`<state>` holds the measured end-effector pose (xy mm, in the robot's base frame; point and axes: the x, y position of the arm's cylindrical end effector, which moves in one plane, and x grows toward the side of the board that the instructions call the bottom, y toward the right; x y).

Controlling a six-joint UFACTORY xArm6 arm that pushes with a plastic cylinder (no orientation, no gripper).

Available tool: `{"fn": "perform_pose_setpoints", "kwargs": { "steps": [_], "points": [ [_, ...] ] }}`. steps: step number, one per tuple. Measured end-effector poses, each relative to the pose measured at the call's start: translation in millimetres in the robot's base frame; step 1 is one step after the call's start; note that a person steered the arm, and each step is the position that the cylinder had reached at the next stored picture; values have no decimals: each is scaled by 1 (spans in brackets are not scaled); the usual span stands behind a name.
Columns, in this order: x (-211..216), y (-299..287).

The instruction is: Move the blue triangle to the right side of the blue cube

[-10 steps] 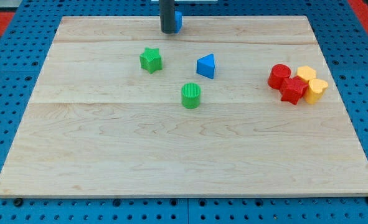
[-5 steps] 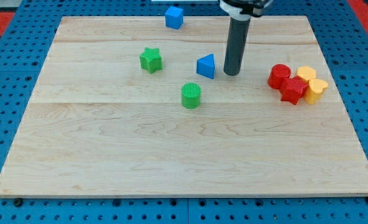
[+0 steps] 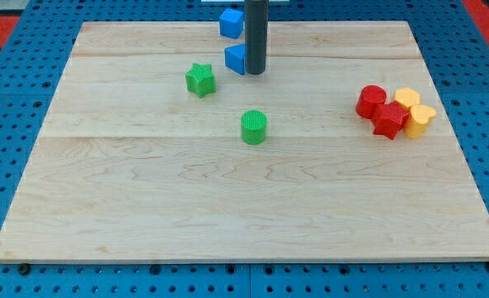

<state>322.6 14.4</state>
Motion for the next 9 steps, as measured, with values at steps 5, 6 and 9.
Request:
{"fn": "perform_pose_setpoints", "kwargs": {
  "steps": [5, 6, 9],
  "points": [
    [-36, -35],
    [-44, -35],
    [-71, -47]
  ]
}}
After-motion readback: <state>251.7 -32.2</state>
